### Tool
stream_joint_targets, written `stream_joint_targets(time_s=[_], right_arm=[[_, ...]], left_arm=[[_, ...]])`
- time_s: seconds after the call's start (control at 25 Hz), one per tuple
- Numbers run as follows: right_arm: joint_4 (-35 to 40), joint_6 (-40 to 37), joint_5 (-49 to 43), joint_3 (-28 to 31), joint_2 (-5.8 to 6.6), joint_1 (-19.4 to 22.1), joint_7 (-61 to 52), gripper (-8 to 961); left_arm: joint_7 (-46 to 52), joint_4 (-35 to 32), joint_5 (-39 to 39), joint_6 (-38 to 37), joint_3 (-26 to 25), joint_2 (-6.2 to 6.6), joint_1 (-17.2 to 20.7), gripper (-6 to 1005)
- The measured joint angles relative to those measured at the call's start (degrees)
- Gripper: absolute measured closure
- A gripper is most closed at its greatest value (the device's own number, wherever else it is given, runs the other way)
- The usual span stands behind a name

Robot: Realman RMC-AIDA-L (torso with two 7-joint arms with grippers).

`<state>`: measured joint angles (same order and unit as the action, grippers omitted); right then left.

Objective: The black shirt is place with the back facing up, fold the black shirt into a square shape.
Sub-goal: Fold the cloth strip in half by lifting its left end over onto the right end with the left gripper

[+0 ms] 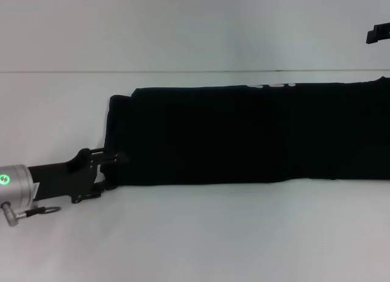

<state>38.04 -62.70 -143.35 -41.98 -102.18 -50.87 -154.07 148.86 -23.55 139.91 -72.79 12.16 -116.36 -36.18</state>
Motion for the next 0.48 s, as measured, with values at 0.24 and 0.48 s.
stream_joint_targets(time_s=[0.24,0.48], right_arm=[[-0.08,0.07,0.00,-0.11,-0.18,-0.06,0.02,55],[-0.08,0.08,0.00,-0.07,-0.21,0.01,0.07,55]], left_arm=[[-0.99,1.28,0.05,0.59,0.14,-0.24,-2.24,347],[-3.66,0.80,-2.28,-2.63,-1.01,0.21,-2.49,359]])
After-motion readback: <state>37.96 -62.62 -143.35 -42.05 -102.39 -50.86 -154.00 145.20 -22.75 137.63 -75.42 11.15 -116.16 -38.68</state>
